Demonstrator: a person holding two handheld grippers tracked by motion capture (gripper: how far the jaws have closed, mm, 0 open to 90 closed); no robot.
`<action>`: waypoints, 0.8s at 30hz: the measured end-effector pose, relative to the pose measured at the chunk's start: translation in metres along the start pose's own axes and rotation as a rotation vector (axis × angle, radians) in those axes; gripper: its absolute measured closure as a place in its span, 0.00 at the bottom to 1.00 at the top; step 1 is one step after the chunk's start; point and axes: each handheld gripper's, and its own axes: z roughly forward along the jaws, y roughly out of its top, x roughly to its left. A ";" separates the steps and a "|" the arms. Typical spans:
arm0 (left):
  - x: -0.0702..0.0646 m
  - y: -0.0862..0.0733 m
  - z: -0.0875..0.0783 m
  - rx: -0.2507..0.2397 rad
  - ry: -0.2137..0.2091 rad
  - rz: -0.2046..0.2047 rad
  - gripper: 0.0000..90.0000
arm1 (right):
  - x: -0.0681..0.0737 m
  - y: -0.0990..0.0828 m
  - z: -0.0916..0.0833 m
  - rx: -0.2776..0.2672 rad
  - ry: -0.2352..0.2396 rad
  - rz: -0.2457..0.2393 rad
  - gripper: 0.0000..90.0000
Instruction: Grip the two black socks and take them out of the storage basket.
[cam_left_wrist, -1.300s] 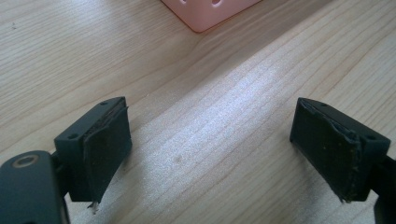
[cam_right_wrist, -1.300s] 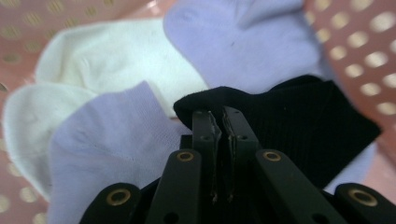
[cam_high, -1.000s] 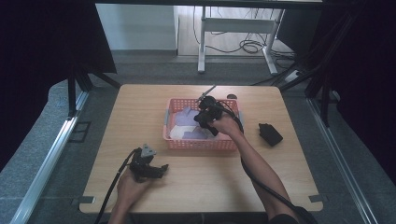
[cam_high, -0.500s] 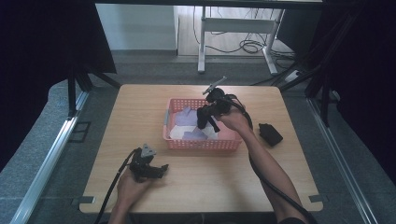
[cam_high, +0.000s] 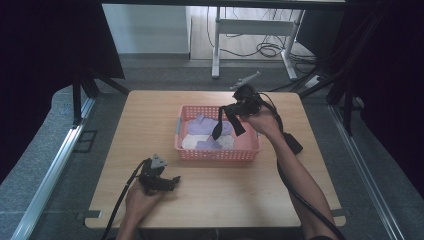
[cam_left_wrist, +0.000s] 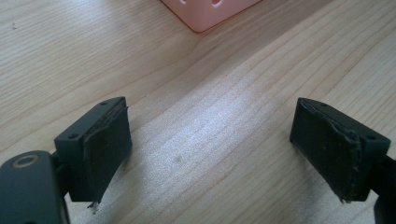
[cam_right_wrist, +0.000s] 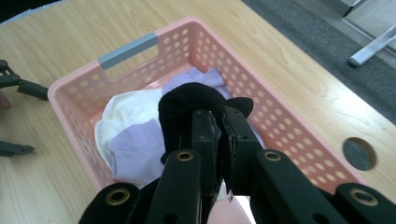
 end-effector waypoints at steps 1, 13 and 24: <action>0.000 0.000 0.000 0.000 0.000 0.000 0.14 | -0.002 0.000 -0.003 -0.006 -0.004 0.004 0.94; 0.000 0.000 0.000 -0.002 0.000 -0.003 0.14 | -0.023 -0.007 -0.042 -0.043 -0.054 0.058 0.94; 0.000 0.000 0.000 0.000 0.000 -0.003 0.14 | -0.042 -0.015 -0.085 -0.064 -0.120 0.099 0.94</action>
